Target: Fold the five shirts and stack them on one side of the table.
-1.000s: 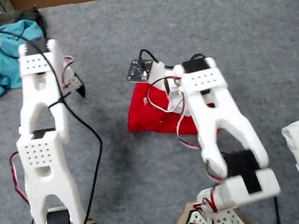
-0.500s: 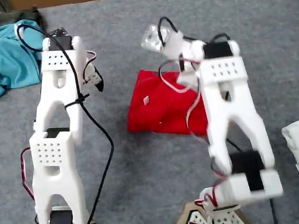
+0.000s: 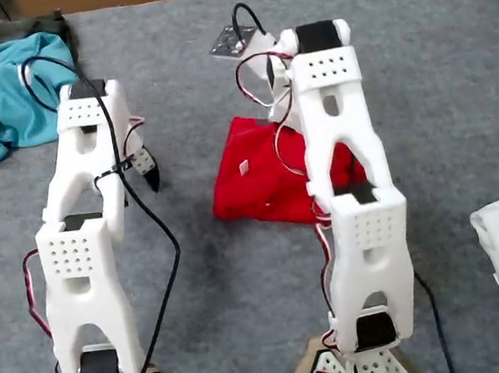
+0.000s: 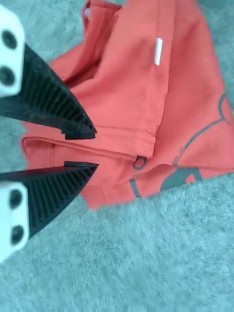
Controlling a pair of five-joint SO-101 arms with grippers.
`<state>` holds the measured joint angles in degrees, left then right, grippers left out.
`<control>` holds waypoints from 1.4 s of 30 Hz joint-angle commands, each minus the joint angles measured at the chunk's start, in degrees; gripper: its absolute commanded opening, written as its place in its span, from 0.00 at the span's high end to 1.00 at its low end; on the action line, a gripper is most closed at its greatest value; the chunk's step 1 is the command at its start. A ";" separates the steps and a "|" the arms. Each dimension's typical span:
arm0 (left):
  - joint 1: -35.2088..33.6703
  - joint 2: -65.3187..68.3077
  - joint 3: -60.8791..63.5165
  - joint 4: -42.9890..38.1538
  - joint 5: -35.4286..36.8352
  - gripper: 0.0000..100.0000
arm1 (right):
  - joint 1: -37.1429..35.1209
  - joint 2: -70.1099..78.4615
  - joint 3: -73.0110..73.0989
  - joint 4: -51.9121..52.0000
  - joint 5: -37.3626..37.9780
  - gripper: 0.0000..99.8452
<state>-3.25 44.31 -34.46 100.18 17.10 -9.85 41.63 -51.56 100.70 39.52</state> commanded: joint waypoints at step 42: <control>-2.46 -4.00 1.85 -1.05 -4.31 0.79 | -1.10 0.13 2.15 1.32 -40.53 0.89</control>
<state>-5.63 44.04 -32.09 99.47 14.20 -12.22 44.88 -49.19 101.05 -0.57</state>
